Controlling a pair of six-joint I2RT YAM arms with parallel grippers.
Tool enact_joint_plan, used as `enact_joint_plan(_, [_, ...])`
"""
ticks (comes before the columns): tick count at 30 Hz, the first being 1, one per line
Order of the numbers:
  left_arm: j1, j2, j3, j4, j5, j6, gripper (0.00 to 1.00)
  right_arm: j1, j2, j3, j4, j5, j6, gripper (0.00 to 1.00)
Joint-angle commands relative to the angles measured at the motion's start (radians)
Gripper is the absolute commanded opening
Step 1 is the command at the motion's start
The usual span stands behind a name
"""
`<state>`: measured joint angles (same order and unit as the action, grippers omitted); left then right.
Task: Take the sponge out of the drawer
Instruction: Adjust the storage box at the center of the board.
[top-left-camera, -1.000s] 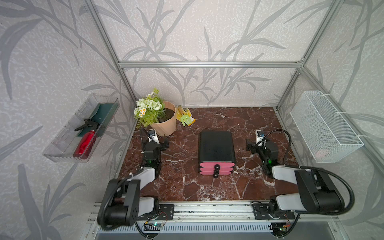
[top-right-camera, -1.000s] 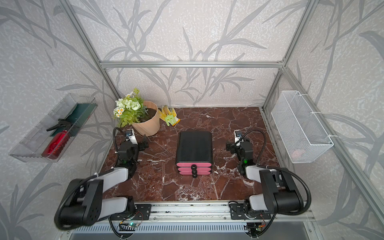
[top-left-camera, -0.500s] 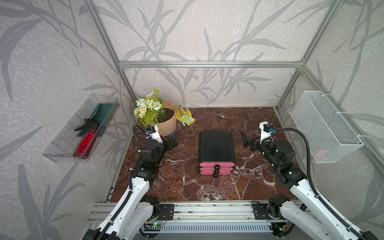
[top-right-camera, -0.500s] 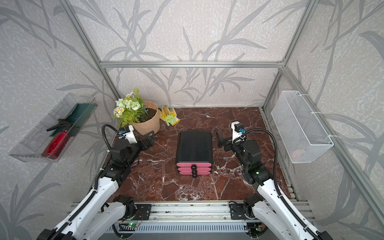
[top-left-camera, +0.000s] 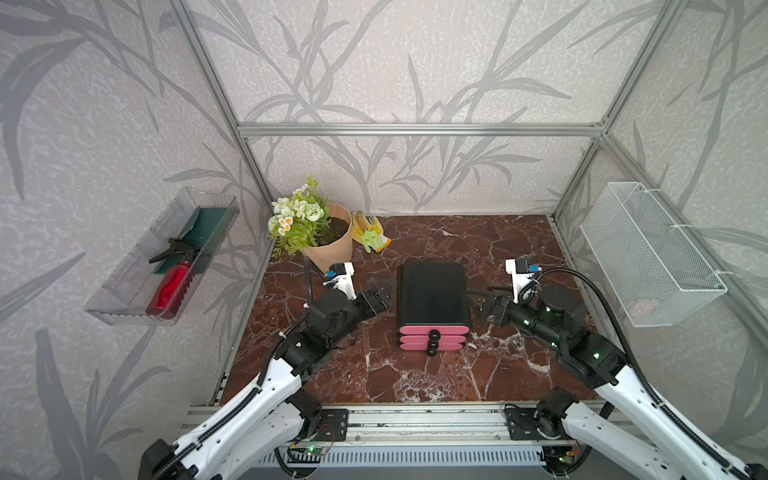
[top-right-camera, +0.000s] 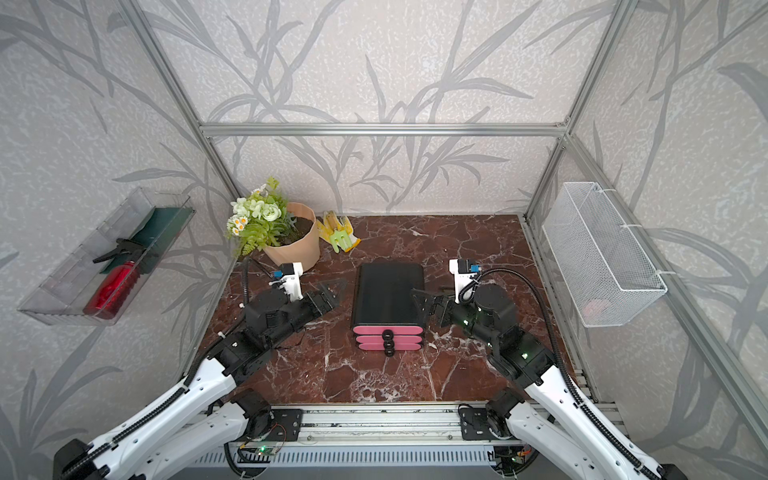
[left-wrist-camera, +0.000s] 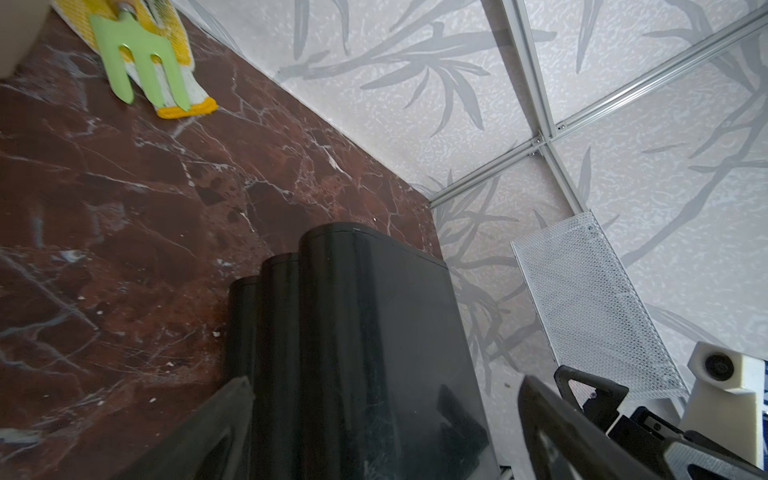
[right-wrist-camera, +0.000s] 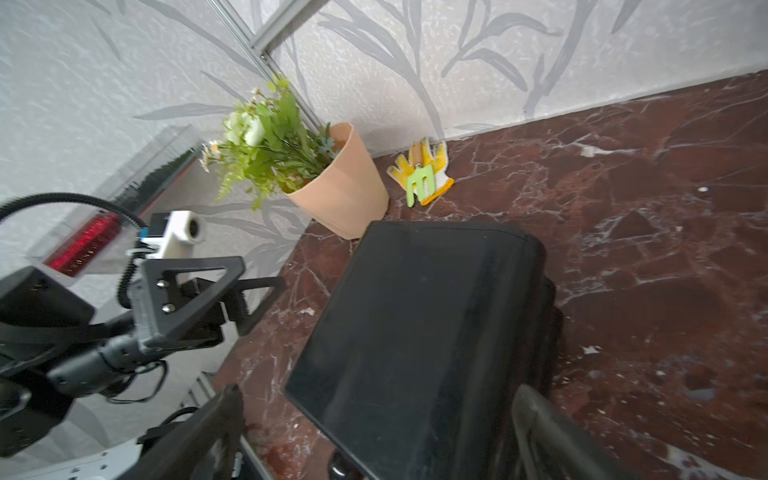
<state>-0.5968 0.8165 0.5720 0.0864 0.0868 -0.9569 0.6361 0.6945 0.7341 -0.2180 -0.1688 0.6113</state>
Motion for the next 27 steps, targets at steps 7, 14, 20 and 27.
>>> enact_joint_plan(7, [0.0, -0.039, -0.078, 0.245, 0.029, -0.031, 0.99, 0.037, -0.09, -0.16, 0.334, -0.133, 0.079, 0.99])
enact_joint_plan(14, [-0.001, 0.031, 0.114, -0.149, 0.001, 0.117, 0.99, 0.036, -0.026, -0.028, -0.054, 0.15, 0.023, 0.99])
enact_joint_plan(20, [-0.003, 0.101, 0.209, -0.347, 0.017, 0.207, 0.99, 0.016, 0.062, 0.025, -0.101, 0.163, -0.101, 0.99])
enact_joint_plan(27, [-0.003, 0.171, 0.23, -0.423, 0.127, 0.257, 0.99, -0.085, 0.214, 0.039, -0.05, -0.062, -0.068, 0.99])
